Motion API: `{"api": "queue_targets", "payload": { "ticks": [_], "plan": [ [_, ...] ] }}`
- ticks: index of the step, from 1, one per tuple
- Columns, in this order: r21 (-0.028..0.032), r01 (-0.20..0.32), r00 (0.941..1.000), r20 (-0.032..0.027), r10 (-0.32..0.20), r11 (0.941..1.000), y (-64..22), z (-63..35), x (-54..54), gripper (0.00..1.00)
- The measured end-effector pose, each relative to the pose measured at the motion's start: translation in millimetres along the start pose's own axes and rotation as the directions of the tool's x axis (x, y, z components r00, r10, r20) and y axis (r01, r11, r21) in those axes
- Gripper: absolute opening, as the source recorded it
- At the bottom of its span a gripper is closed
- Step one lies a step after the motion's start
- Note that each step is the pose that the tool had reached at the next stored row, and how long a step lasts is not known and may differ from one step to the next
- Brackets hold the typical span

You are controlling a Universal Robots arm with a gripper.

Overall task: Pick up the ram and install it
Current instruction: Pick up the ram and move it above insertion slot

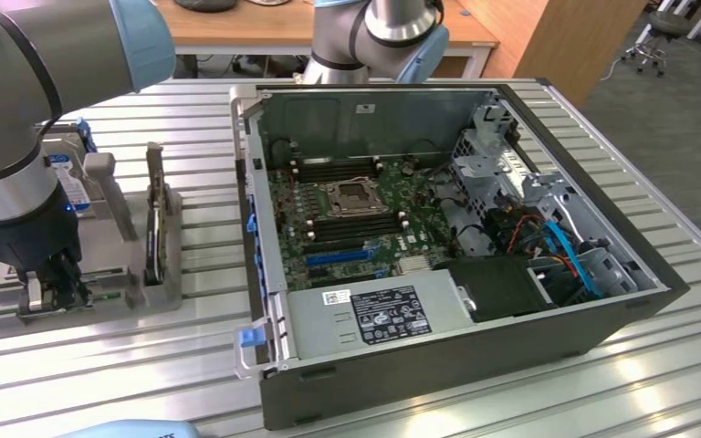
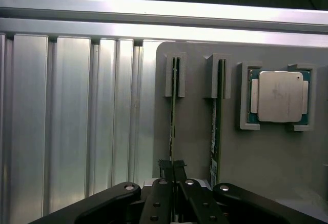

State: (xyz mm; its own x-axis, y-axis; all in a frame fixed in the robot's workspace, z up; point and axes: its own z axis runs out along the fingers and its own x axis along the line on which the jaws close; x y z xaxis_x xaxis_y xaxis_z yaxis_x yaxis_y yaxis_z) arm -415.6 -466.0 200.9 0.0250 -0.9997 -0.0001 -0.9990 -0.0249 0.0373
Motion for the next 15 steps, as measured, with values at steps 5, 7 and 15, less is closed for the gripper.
{"api": "queue_targets", "payload": {
  "ticks": [5,7,15],
  "plan": [
    [0.0000,0.000,1.0000,0.0004,0.000,1.0000,0.0,0.0,0.0,0.11],
    [0.0000,0.000,1.0000,0.0005,0.000,1.0000,0.0,0.0,0.0,0.11],
    [-0.0001,0.000,1.0000,0.0005,0.000,1.0000,0.1,-4.7,0.0,0.11]
  ]
}}
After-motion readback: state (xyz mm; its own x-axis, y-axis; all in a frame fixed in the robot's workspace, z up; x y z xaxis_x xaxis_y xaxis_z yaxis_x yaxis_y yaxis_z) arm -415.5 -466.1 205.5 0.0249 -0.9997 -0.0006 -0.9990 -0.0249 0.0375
